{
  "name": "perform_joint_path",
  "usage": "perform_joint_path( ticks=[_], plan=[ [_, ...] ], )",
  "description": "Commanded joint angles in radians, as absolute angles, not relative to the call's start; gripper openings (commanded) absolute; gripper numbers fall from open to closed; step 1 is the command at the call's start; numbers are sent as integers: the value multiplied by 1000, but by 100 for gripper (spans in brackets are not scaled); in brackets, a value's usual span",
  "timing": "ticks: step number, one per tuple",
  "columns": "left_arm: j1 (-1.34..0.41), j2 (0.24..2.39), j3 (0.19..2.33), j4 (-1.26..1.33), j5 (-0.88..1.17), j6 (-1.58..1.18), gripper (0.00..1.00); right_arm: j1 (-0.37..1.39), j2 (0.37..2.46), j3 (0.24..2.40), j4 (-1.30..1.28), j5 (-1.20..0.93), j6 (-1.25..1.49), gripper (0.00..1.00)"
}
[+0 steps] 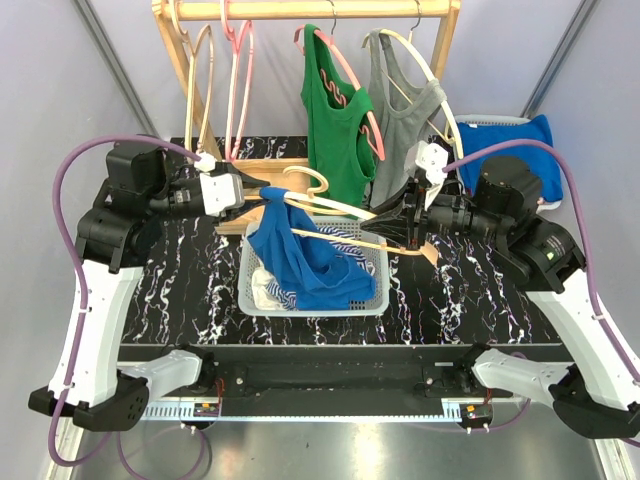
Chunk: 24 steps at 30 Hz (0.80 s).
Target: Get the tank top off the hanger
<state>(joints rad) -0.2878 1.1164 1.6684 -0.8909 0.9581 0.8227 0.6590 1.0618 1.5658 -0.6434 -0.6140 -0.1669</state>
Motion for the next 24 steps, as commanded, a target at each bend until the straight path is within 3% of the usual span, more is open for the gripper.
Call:
perform_joint_path(
  ticks=[1,6,10,13,24],
  plan=[
    [-288,1094,1684,-844,950,798,34,657,1057,1554,-565,-586,-160,0],
    [-288,1077,1681,-844,986,769,38,657,1066,1554,-565,-587,-158,0],
    [-288,1080,1678,-861,996,781,17,657,1072,1565,-566,-584,-156,0],
    [-288,1077,1671,-879,967,810,8,657,1063,1568,-566,-580,-156,0],
    [-287,1072,1655,-882,910,836,0,657,1049,1568,-575,-566,-156,0]
  ],
)
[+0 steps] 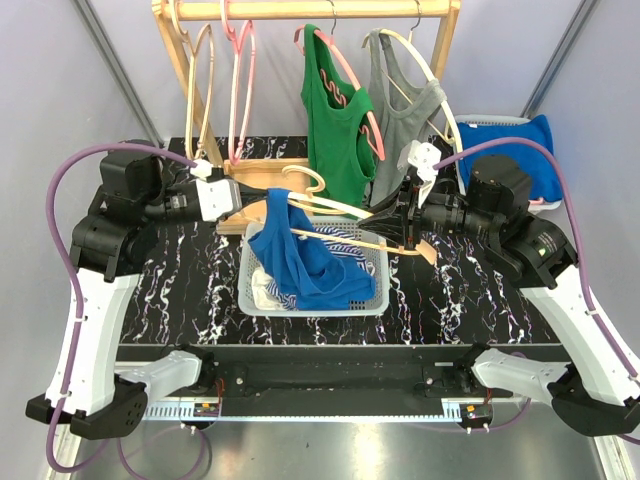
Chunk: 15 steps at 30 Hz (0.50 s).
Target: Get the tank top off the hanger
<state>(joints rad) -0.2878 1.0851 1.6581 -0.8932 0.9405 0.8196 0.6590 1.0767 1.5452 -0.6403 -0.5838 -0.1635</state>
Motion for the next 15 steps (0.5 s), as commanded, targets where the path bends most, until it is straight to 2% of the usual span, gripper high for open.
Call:
perform_joint_path(
  ticks=[1,5,15],
  plan=[
    [-287,1072,1655,-882,907,836,0,657,1048,1568,-574,-566,-156,0],
    [-287,1077,1654,-874,876,824,0,658,1042,1565,-578,-560,-155,0],
    [-236,1035,1563,-756,631,779,0,657,939,1503,-621,-499,-144,0]
  ],
)
